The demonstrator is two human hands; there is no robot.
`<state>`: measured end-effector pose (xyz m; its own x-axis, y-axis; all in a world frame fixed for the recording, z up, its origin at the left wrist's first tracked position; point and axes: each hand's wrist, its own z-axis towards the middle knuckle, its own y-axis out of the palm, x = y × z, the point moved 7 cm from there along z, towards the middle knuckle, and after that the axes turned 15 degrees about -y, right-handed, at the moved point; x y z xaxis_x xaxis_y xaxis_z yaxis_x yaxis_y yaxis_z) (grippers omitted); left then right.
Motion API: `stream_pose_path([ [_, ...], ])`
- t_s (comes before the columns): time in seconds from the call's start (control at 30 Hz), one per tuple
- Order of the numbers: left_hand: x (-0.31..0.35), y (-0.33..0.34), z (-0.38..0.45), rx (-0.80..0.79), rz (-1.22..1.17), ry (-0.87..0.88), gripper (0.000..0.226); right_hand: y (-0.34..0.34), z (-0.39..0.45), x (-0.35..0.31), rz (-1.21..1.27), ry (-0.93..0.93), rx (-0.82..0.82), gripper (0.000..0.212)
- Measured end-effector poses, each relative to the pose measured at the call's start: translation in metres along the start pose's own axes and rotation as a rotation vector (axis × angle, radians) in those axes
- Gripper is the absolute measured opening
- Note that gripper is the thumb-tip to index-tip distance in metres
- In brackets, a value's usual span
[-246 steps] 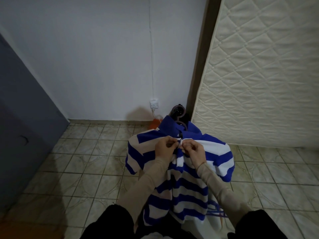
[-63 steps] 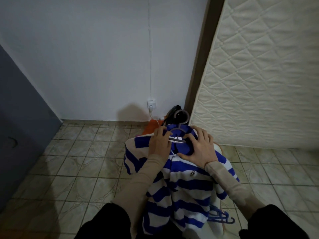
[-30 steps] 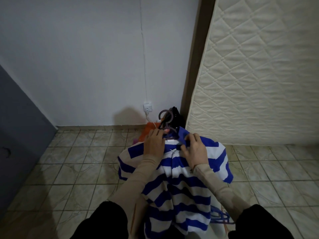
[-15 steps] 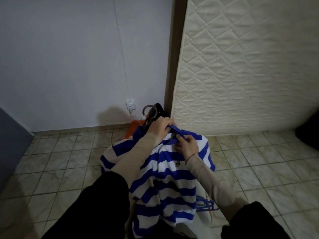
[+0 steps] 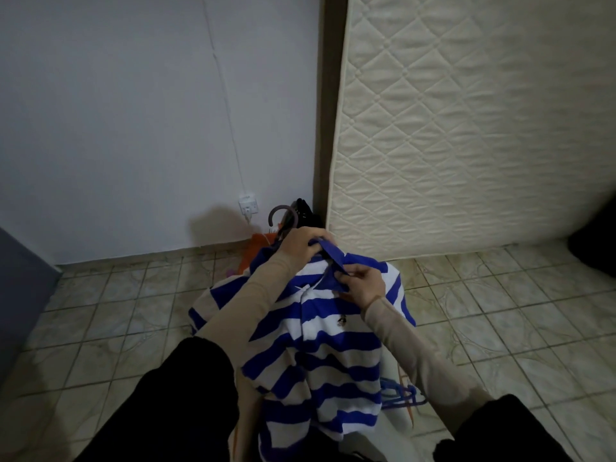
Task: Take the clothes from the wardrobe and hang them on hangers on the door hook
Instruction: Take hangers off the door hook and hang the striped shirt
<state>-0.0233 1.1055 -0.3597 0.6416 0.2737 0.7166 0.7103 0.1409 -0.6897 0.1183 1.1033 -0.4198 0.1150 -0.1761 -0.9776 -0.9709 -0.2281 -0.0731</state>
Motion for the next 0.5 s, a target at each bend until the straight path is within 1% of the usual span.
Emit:
stream_pose_path([
  [0.07, -0.003, 0.004, 0.002, -0.056, -0.071, -0.027, 0.021, -0.003, 0.001, 0.003, 0.064, -0.042, -0.01, 0.017],
  [0.13, -0.006, 0.007, 0.006, -0.096, -0.12, -0.059, 0.02, -0.002, -0.002, 0.003, 0.178, -0.047, -0.048, 0.018],
  [0.23, -0.009, 0.013, 0.012, -0.124, -0.206, -0.127, 0.02, 0.002, -0.004, 0.003, 0.297, -0.035, -0.079, 0.022],
  [0.3, -0.01, 0.016, 0.013, -0.12, -0.297, -0.19, 0.021, 0.003, -0.004, 0.007, 0.329, -0.011, -0.052, 0.021],
  [0.37, -0.013, 0.018, 0.014, -0.08, -0.331, -0.239, 0.018, 0.0, -0.001, 0.013, 0.296, -0.01, 0.027, 0.018],
  [0.4, -0.016, 0.018, 0.015, -0.037, -0.306, -0.245, 0.016, -0.003, 0.001, 0.015, 0.239, -0.032, 0.068, 0.019],
  [0.5, -0.02, 0.016, 0.018, 0.085, -0.238, -0.265, 0.019, -0.011, 0.005, 0.006, 0.008, -0.179, 0.094, 0.016],
])
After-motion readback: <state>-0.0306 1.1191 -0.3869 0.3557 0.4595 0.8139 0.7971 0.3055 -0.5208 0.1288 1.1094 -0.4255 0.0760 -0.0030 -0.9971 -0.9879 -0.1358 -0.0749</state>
